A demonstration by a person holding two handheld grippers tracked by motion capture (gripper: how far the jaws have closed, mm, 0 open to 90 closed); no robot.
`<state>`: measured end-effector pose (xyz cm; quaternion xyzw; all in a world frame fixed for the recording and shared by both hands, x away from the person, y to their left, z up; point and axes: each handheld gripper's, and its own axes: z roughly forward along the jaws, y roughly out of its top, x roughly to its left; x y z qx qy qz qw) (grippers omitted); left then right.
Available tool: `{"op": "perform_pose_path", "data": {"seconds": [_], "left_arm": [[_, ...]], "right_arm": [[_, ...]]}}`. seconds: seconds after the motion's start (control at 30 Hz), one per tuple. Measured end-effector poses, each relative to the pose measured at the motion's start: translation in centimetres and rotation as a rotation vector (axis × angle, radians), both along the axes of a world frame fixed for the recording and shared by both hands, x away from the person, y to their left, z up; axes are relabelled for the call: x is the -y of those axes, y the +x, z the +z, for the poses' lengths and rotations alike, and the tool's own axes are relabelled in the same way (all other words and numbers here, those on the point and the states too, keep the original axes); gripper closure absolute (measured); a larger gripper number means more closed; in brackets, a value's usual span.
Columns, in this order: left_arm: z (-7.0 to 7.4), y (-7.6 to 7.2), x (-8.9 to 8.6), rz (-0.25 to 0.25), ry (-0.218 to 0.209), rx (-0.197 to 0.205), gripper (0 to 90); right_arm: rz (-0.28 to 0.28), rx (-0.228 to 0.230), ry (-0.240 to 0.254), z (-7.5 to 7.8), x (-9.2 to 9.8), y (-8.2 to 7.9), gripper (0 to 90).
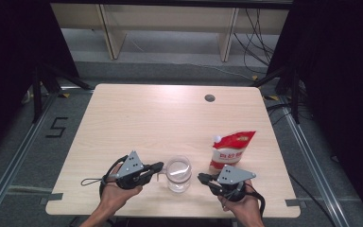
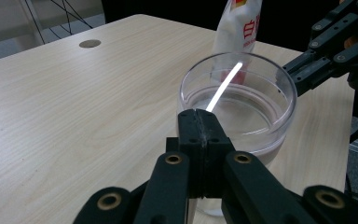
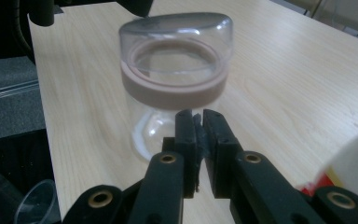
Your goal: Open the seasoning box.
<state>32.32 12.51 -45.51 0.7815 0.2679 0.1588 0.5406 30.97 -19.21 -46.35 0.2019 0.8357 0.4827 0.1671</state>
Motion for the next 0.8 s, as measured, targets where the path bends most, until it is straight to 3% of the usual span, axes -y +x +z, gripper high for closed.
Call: {"op": "perform_pose_path", "data": {"seconds": [0.1, 0.17, 0.7, 0.77, 0.8], "left_arm": [[0.0, 0.1, -0.1, -0.006, 0.015, 0.018, 89.0], [-0.1, 0.1, -0.1, 0.003, 0.0, -0.002, 89.1], [0.0, 0.1, -0.2, -0.012, -0.004, -0.003, 88.6], [0.0, 0.0, -0.4, -0.009, -0.008, -0.005, 83.4], [0.1, 0.0, -0.6, -0.009, -0.009, 0.0, 78.9]], "right_arm": [[0.005, 0.003, 0.005, 0.1, -0.4, 0.2, 86.6], [0.004, 0.007, 0.003, 0.1, -0.7, 0.3, 86.6], [0.021, 0.022, 0.0, 0.8, -1.9, 1.0, 87.2], [0.017, 0.024, -0.001, 1.0, -2.0, 1.0, 87.4], [0.026, 0.051, -0.009, 1.0, -2.0, 1.1, 87.5]]}}
